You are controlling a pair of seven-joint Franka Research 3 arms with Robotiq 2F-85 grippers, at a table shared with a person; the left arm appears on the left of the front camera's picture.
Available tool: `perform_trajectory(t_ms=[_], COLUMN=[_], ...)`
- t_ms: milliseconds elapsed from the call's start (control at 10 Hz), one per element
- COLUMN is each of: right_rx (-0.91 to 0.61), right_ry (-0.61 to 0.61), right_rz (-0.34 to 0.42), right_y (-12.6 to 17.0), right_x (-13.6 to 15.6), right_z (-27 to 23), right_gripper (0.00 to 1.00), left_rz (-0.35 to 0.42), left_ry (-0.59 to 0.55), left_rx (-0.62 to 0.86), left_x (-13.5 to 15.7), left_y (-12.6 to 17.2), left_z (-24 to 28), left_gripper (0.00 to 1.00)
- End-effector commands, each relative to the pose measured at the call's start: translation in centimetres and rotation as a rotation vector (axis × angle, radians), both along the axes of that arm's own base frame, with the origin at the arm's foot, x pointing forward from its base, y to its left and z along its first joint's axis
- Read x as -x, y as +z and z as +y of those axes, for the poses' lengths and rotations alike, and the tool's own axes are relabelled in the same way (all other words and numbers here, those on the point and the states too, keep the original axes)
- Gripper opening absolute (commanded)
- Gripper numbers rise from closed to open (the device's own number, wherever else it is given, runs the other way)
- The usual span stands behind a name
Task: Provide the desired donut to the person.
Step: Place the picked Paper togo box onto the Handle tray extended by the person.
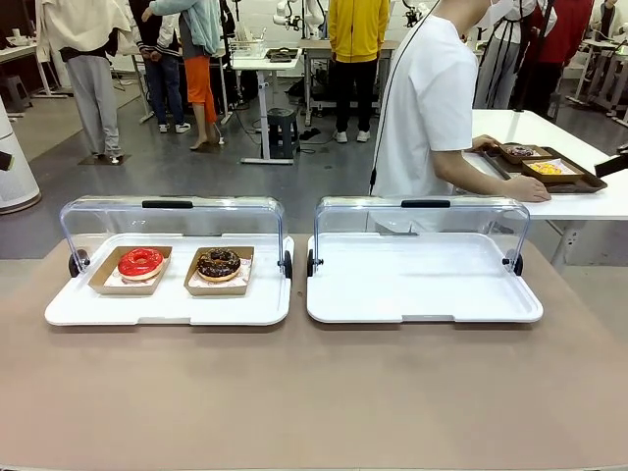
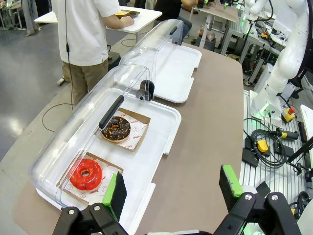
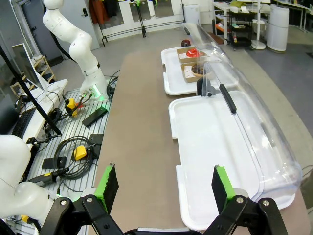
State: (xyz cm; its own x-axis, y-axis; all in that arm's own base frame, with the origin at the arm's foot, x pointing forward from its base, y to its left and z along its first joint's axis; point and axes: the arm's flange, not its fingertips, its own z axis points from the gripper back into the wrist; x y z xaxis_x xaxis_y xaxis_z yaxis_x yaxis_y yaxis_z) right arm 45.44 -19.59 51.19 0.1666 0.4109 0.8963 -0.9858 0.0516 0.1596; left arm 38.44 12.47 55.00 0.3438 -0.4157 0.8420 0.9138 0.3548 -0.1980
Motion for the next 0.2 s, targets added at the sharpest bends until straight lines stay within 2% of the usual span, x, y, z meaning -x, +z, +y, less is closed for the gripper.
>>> perform_trajectory(t_ms=[0, 100], right_rx=[-0.002, -0.002], right_ry=[0.0, 0.0], right_rz=[0.0, 0.0], right_y=[-0.02, -0.02], right_x=[0.1, 0.1], right_z=[0.05, 0.05], right_gripper=[1.0, 1.0], left_rz=[-0.008, -0.008], left_ry=[-0.001, -0.001], left_rx=[0.014, 0.014], left_x=[0.03, 0.03], left_y=[0.14, 0.14], left_z=[0.0, 0.0], left_gripper=[1.0, 1.0])
